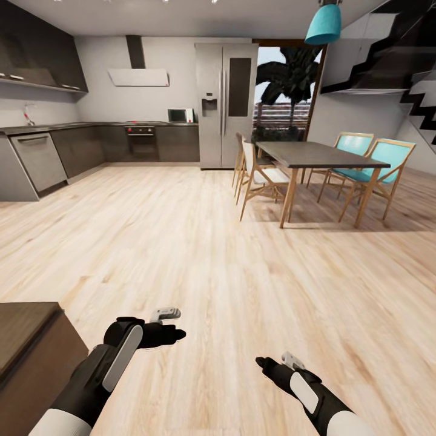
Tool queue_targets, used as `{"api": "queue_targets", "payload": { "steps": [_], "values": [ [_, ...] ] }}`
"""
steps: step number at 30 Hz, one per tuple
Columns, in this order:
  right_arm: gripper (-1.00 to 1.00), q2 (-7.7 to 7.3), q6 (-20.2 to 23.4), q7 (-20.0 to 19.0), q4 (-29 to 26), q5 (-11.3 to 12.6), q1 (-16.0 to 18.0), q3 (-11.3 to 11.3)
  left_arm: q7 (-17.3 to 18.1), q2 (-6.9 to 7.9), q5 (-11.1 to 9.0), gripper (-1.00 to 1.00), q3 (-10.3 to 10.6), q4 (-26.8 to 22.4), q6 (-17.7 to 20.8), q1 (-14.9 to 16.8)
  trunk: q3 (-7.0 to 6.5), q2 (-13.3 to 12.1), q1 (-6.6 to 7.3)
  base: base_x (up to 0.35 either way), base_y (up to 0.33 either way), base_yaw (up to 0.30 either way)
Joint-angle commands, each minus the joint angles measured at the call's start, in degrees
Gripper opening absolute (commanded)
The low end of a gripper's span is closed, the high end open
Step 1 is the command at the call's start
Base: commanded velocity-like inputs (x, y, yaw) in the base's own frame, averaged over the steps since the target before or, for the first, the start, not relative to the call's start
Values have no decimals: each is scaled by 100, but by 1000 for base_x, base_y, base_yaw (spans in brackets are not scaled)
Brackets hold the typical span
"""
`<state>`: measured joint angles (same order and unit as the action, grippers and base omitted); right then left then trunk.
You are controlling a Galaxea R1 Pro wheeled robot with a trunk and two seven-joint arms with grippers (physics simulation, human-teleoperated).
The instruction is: Place each of the two pumpkins and all three candles from the living room inside a cabinet in the living room (use any cabinet), then make sure every cabinet is closed, and position the cauldron so it is next to a table in the living room.
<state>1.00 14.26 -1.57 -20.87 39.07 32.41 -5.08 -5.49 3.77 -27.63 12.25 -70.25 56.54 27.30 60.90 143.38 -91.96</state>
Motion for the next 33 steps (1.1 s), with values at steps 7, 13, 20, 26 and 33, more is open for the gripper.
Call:
{"api": "queue_targets", "payload": {
  "steps": [7,13,20,26,33],
  "values": [
    [100,-3,17,4,-4,11,2,-19,-58,1,-58,100,14,-1,15,4,5,2,-2,320,-140,0],
    [100,-3,15,8,-4,4,2,-20,-58,-9,-58,100,14,2,15,4,5,2,-2,290,-200,0],
    [100,4,15,13,-4,4,2,-19,-58,-13,-58,100,14,-1,15,4,5,2,-2,278,-218,0],
    [100,6,15,32,-4,-1,2,-25,-58,-12,-58,100,14,3,15,4,5,2,-2,262,-228,0],
    [100,9,15,46,-4,-7,2,-27,-58,-8,-58,100,14,2,15,3,5,2,-2,208,-253,9]
  ]
}}
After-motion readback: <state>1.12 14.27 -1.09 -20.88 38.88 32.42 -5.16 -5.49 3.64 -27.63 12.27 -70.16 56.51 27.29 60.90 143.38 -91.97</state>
